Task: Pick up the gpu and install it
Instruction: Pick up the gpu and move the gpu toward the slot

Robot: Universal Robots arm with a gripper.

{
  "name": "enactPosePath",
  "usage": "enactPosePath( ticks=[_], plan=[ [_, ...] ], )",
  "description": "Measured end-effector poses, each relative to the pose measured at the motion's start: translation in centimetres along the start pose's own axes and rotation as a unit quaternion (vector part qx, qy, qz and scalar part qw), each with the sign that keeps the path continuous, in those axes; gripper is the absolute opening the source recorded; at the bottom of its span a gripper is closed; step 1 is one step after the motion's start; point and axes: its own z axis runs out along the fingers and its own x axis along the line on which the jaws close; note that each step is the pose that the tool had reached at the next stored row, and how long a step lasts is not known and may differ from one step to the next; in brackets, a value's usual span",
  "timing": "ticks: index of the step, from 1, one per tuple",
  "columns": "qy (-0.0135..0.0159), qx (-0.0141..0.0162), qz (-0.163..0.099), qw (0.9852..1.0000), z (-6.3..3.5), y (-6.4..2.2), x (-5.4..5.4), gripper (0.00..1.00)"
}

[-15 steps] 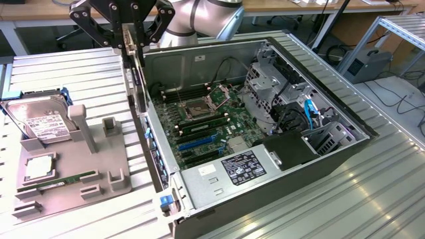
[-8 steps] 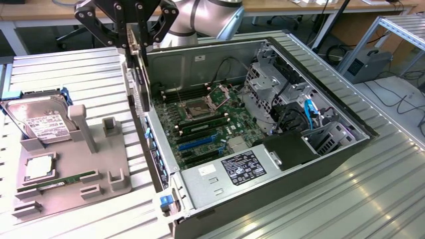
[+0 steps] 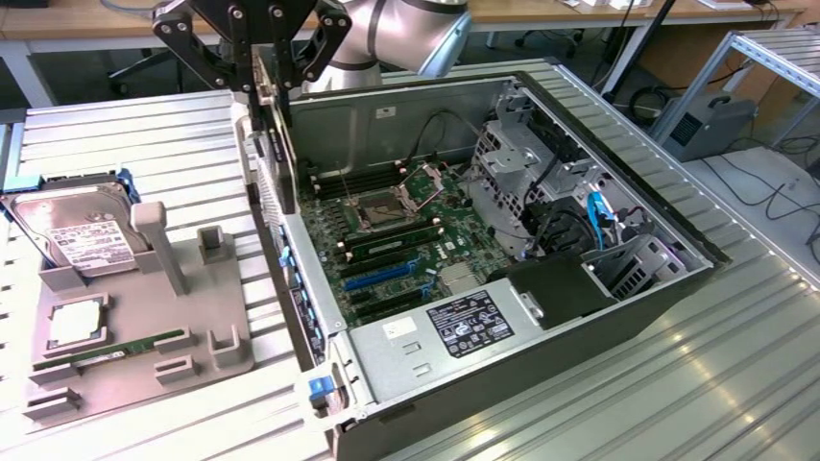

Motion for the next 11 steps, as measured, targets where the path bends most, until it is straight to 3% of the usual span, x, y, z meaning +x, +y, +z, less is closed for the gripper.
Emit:
enactPosePath(
  ticks=[11],
  plan=[
    [0.0000,0.0004,0.000,1.0000,0.02,0.06,-0.76,0.27]
  ],
)
